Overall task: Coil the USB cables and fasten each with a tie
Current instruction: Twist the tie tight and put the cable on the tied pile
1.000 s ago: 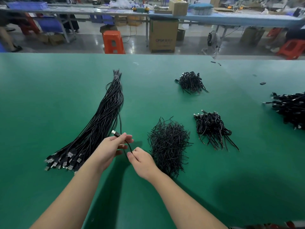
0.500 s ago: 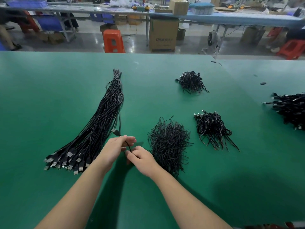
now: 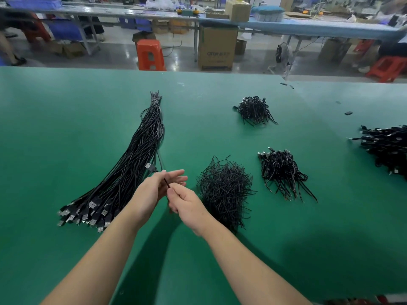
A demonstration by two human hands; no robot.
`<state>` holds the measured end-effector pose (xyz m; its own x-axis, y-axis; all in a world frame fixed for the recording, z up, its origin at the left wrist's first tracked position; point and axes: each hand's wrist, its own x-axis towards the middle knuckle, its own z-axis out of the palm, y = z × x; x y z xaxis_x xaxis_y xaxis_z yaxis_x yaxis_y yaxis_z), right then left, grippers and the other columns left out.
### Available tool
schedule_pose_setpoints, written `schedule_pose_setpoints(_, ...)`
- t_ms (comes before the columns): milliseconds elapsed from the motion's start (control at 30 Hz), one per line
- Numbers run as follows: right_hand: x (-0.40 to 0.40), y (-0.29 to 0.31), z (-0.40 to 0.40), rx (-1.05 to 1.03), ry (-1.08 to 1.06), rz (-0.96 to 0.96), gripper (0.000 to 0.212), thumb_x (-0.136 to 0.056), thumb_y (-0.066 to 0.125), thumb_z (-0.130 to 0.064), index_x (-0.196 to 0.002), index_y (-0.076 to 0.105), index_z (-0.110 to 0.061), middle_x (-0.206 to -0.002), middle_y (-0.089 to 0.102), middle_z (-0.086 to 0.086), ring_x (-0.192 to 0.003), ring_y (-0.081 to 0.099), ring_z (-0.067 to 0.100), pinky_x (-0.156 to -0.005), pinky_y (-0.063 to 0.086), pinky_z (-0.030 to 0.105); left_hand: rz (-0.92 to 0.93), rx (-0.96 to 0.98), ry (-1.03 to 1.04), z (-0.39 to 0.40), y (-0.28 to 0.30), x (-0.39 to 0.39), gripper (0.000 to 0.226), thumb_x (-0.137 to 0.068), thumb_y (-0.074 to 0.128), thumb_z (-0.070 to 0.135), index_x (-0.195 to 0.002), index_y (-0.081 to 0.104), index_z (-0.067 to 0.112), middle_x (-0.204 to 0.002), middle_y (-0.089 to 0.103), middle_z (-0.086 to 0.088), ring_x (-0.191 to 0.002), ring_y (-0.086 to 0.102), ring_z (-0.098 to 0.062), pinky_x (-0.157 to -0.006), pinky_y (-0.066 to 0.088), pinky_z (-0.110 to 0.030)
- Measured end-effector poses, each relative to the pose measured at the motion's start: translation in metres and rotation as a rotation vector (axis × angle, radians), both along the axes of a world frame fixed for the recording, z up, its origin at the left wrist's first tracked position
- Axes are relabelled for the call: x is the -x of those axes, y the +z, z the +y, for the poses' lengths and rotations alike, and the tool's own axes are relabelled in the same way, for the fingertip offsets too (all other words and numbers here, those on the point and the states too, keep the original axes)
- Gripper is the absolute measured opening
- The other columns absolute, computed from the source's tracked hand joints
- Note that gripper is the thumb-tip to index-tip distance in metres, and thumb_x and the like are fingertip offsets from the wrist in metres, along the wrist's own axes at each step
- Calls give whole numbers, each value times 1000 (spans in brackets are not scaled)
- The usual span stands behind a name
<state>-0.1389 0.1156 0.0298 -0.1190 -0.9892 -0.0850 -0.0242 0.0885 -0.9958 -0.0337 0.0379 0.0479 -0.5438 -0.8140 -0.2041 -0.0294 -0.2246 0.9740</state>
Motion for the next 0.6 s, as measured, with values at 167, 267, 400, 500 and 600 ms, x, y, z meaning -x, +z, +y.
schedule_pose_setpoints(167, -4, 4, 6, -73, 44, -149, 33, -109, 40, -21, -79, 51, -13, -57, 43, -2, -52, 40, 10, -61, 44, 25, 0, 36, 38, 5, 8, 3, 48, -107, 21, 20, -118, 66, 9, -112, 75, -6, -108, 70, -17, -84, 51, -29)
schedule_pose_setpoints(267, -7, 5, 12, -140, 130, -341, 35, -109, 38, -28, -79, 50, -16, -55, 40, -3, -50, 35, 14, -57, 44, 25, 145, 86, 215, 5, 19, 6, 44, -107, 21, 16, -119, 63, 10, -116, 73, -6, -106, 70, -21, -87, 53, -29)
schedule_pose_setpoints(400, -9, -1, 21, -247, 222, -665, 36, -107, 39, -32, -74, 47, -20, -57, 31, -6, -48, 25, 10, -46, 30, 21, 558, -131, 315, -15, 47, -6, 48, -103, 24, 22, -115, 65, 1, -113, 72, -16, -104, 71, -27, -90, 58, -37)
schedule_pose_setpoints(500, -3, -3, 20, -263, 240, -936, 36, -104, 41, -31, -71, 51, -21, -55, 28, -8, -46, 23, 6, -41, 23, 18, 683, -348, 54, -17, 64, -29, 37, -93, 41, 26, -79, 70, 8, -72, 58, 1, -59, 61, -13, -52, 51, -22)
schedule_pose_setpoints(600, 7, 1, 11, -243, 238, -1046, 34, -102, 45, -29, -71, 55, -19, -52, 32, -9, -41, 27, 5, -38, 23, 18, 448, -370, -324, -14, 60, -45, 35, -89, 42, 27, -71, 63, 6, -57, 53, -4, -41, 50, -16, -44, 38, -18)
